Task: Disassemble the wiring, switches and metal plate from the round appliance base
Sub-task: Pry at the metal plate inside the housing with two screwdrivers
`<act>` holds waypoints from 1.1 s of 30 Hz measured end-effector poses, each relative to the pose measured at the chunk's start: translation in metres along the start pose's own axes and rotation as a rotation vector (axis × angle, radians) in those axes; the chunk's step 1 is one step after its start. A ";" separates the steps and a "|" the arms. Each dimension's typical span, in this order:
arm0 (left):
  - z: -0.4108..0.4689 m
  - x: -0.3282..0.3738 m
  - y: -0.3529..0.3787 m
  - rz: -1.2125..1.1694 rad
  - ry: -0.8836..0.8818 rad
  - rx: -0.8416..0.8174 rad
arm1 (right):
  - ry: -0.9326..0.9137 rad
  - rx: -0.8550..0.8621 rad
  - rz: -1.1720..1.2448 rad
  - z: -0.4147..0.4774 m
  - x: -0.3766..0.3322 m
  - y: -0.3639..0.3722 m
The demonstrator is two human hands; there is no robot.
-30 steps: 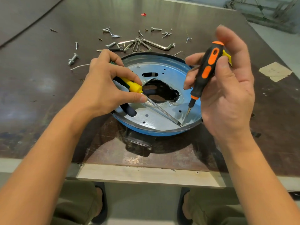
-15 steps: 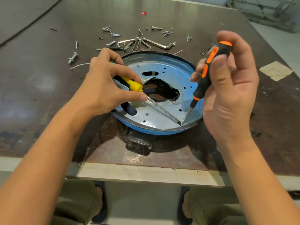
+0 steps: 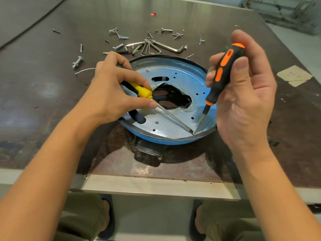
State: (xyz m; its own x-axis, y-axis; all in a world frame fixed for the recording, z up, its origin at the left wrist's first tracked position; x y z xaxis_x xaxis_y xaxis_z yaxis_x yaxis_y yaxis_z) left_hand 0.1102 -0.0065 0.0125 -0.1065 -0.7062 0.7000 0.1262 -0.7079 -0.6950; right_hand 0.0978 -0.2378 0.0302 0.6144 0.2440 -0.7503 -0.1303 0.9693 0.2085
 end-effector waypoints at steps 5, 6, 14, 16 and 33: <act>0.000 0.000 0.000 -0.001 -0.002 -0.002 | -0.009 -0.006 0.025 0.000 -0.001 0.002; 0.000 0.000 0.000 -0.004 0.000 -0.003 | -0.014 -0.009 -0.009 0.000 -0.001 0.003; 0.000 0.001 0.000 -0.007 0.000 -0.002 | 0.010 -0.024 0.054 -0.001 -0.001 0.001; 0.000 0.001 0.000 -0.008 0.003 -0.005 | 0.016 0.008 0.067 0.000 -0.002 0.003; 0.000 0.000 0.000 -0.004 -0.002 -0.009 | -0.022 -0.047 -0.035 0.000 -0.002 0.003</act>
State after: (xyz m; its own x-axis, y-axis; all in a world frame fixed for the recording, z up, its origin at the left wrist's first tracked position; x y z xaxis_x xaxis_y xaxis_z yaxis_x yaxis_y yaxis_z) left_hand 0.1103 -0.0068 0.0123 -0.1053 -0.7033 0.7031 0.1171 -0.7108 -0.6935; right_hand 0.0960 -0.2356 0.0327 0.6364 0.2094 -0.7424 -0.1444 0.9778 0.1520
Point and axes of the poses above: each hand's wrist, its own z-axis towards the middle knuckle, its own y-axis out of the palm, x = y × z, the point moved 5 cm from there along z, towards the middle knuckle, and after that the axes turned 8 degrees about -y, right-handed, at the moved point
